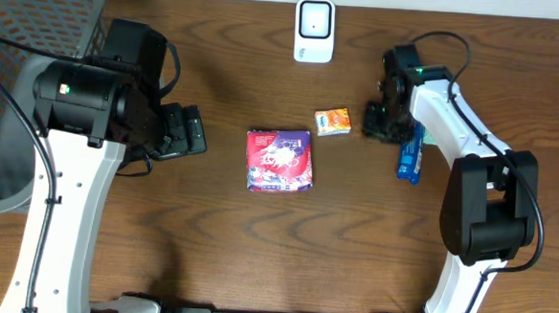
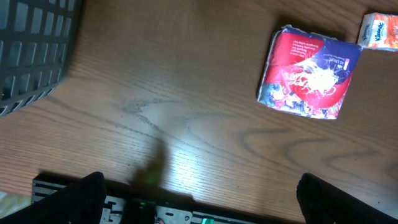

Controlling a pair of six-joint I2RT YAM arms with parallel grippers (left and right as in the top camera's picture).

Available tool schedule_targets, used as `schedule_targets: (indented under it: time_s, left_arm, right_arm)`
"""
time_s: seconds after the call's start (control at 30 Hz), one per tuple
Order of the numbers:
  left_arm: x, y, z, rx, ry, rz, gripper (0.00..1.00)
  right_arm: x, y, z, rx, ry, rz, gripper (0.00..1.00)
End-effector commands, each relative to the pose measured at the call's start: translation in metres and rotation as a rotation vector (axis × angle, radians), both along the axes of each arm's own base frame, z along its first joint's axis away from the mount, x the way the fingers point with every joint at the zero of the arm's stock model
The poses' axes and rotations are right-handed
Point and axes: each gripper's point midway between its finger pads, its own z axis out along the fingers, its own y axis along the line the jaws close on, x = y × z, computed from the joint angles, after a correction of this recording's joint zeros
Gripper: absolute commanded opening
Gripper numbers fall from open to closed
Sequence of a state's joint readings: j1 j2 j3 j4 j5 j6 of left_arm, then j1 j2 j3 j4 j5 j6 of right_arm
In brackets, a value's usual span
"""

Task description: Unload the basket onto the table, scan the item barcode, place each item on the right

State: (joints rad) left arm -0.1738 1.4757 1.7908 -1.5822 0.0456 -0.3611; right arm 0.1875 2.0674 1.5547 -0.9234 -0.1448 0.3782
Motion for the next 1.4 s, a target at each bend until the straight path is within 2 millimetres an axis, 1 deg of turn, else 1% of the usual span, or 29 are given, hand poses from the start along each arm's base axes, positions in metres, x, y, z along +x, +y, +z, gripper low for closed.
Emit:
schedule_targets:
  time_s: [0.0, 0.03, 0.07, 0.23, 0.27, 0.47, 0.6, 0.73, 0.83, 0.87, 1.0, 1.2, 1.23, 1.3, 1.33, 1.37]
  left_arm:
    - [0.001, 0.003, -0.002, 0.017, 0.008, -0.008, 0.98]
    - [0.001, 0.003, -0.002, 0.017, 0.008, -0.008, 0.98]
    - [0.001, 0.003, -0.002, 0.017, 0.008, -0.008, 0.98]
    - [0.001, 0.003, -0.002, 0.017, 0.008, -0.008, 0.98]
    - [0.001, 0.003, -0.002, 0.017, 0.008, -0.008, 0.98]
    - [0.001, 0.003, -0.002, 0.017, 0.008, -0.008, 0.98]
    - [0.001, 0.003, -0.002, 0.017, 0.008, -0.008, 0.98]
    - [0.001, 0.003, -0.002, 0.017, 0.008, -0.008, 0.98]
    - [0.001, 0.003, -0.002, 0.017, 0.008, -0.008, 0.98]
    - [0.001, 0.003, -0.002, 0.017, 0.008, -0.008, 0.97]
    - [0.001, 0.003, -0.002, 0.017, 0.008, -0.008, 0.98]
    - [0.001, 0.003, -0.002, 0.017, 0.008, -0.008, 0.98]
    - [0.001, 0.003, -0.002, 0.017, 0.008, -0.008, 0.98]
    - [0.001, 0.003, -0.002, 0.017, 0.008, -0.008, 0.98]
    - [0.001, 0.003, -0.002, 0.017, 0.008, -0.008, 0.98]
    - [0.001, 0.003, -0.002, 0.017, 0.008, -0.008, 0.98]
  right_arm:
    - [0.012, 0.034, 0.01, 0.16, -0.048, 0.033, 0.68]
    - [0.014, 0.035, 0.009, 0.163, -0.057, 0.027, 0.7]
    - [0.015, 0.036, 0.008, 0.168, -0.056, 0.004, 0.7]
    - [0.008, 0.043, -0.004, 0.191, 0.0, -0.161, 0.55]
    - [0.006, 0.045, -0.007, 0.196, 0.011, -0.194, 0.53]
    - [-0.005, 0.062, -0.027, 0.223, 0.043, -0.321, 0.5]
    - [-0.003, 0.077, -0.037, 0.256, 0.007, -0.337, 0.49]
    - [0.006, 0.084, -0.037, 0.279, -0.045, -0.334, 0.49]
    - [0.011, 0.086, -0.035, 0.301, -0.058, -0.354, 0.42]
    - [0.012, 0.089, -0.033, 0.319, -0.058, -0.36, 0.41]
    - [0.021, 0.099, -0.025, 0.391, -0.073, -0.372, 0.41]
    - [0.031, 0.099, -0.021, 0.41, -0.103, -0.408, 0.39]
    - [0.031, 0.098, -0.021, 0.401, -0.11, -0.412, 0.38]
    - [0.033, 0.093, -0.023, 0.371, -0.127, -0.423, 0.3]
    - [0.034, 0.089, -0.025, 0.347, -0.134, -0.429, 0.25]
    - [0.034, 0.084, -0.027, 0.322, -0.144, -0.436, 0.18]
